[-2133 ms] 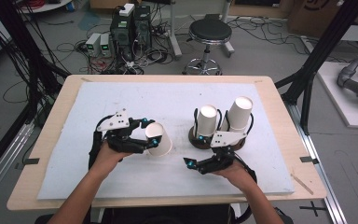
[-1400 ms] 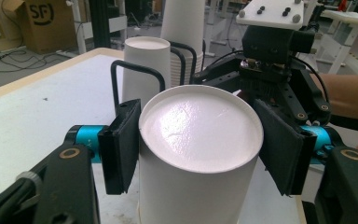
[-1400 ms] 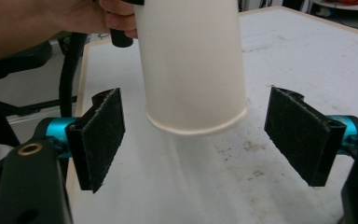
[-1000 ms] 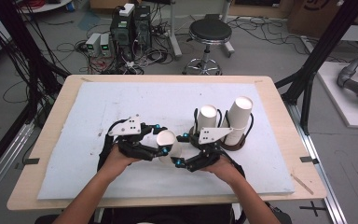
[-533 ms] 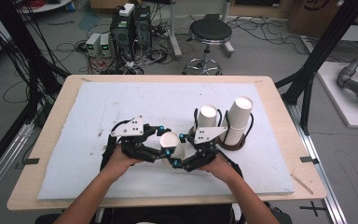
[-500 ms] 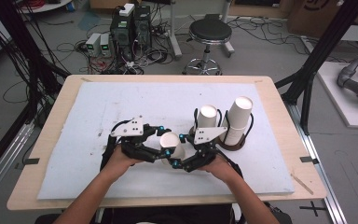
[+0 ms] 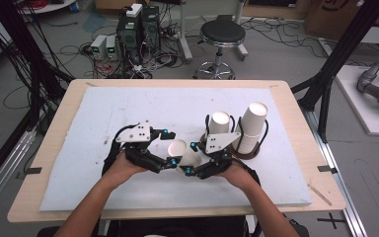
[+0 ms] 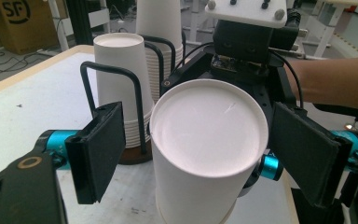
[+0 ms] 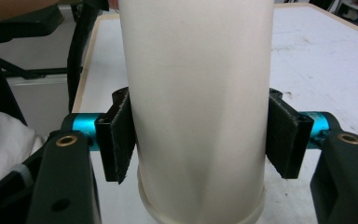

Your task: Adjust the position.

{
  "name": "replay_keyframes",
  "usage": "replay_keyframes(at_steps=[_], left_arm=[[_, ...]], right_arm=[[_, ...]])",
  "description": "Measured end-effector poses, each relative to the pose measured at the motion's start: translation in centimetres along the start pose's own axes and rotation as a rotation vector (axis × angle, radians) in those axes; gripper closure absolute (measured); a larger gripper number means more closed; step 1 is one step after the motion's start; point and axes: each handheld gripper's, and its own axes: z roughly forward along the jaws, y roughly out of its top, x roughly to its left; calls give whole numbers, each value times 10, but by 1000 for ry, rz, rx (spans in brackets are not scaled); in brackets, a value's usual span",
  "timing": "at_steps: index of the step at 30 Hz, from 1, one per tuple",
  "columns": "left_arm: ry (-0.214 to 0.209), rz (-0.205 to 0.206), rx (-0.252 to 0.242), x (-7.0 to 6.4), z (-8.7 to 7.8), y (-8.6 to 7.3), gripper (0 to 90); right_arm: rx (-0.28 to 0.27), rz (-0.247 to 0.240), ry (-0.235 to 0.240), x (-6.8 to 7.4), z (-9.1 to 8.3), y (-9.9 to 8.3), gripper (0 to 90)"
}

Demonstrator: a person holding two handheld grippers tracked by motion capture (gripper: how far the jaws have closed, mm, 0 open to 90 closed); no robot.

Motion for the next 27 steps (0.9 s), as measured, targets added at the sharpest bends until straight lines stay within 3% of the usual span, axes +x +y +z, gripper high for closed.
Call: replay_keyframes(at_steps=[6, 11, 15, 16, 17, 21, 22, 24, 25, 27], left_arm=[[-59, 5, 52, -1, 9, -4, 200], [-104, 17, 49, 0, 9, -5, 352], [-105, 17, 29, 1, 7, -5, 349], [-108, 11, 15, 1, 6, -5, 350], [-111, 2, -7, 1, 5, -5, 351], [-130, -10, -85, 2, 0, -2, 354], [-132, -11, -96, 2, 0, -2, 355], [-135, -6, -96, 0, 1, -2, 356], [-133, -4, -90, 0, 2, -2, 357], [-132, -3, -85, 0, 2, -2, 359]], right_arm=[[32, -4, 36, 3, 3, 0, 354], [29, -4, 58, 5, 4, 0, 344], [-3, 40, 55, 6, 5, 0, 240], [-24, 53, 51, 6, 5, 0, 169], [-41, 66, 44, 6, 5, 1, 165], [-82, 93, 30, 6, 3, 0, 165], [-70, 91, 23, 6, 4, -1, 166], [-67, 60, 34, 7, 5, -1, 195], [-67, 44, 44, 8, 5, 0, 280], [-54, 12, 47, 8, 3, 1, 301]])
